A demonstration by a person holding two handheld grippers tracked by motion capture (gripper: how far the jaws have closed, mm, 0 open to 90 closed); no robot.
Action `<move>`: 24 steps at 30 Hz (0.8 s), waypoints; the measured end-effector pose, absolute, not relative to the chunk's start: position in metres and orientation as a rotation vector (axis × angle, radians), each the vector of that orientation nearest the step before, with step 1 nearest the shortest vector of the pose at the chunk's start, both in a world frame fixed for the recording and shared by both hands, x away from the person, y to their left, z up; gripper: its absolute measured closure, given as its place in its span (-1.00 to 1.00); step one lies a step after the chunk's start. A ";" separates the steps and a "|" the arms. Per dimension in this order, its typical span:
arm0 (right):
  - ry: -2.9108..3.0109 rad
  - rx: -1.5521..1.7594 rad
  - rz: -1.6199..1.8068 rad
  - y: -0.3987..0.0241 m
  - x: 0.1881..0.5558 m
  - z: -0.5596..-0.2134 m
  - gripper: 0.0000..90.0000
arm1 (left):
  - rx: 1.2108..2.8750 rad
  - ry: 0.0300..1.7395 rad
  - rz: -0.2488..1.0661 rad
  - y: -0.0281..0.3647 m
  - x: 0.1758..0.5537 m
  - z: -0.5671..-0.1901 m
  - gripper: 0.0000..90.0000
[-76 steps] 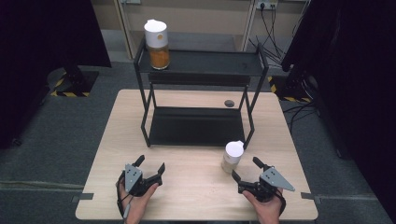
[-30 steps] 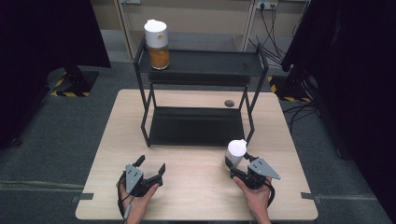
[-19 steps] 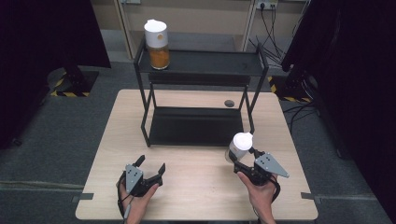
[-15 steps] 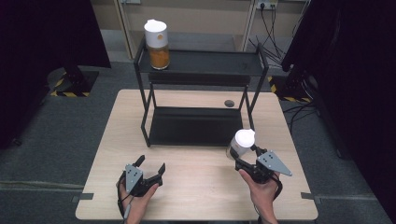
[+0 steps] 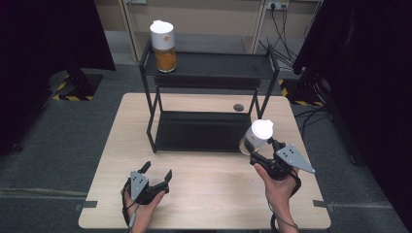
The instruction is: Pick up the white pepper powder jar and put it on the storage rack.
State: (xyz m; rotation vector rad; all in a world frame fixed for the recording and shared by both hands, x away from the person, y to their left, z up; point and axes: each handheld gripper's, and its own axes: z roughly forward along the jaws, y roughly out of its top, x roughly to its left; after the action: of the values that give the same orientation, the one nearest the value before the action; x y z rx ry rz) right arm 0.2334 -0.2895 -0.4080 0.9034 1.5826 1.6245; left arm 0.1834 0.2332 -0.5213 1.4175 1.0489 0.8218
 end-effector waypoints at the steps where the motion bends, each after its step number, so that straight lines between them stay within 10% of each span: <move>1: 1.578 0.901 1.626 -0.290 0.234 -0.406 -0.32 | 1.417 1.049 0.822 0.233 0.183 -0.521 -0.71; 24: 1.498 0.871 1.646 -0.285 0.247 -0.356 -0.32 | 1.413 1.049 0.821 0.233 0.183 -0.522 -0.71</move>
State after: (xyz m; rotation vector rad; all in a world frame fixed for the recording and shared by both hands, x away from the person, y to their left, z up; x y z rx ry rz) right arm 0.2470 -0.2846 -0.3561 0.8705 1.4978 1.6463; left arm 0.1834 0.2328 -0.5218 1.4131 1.0491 0.8214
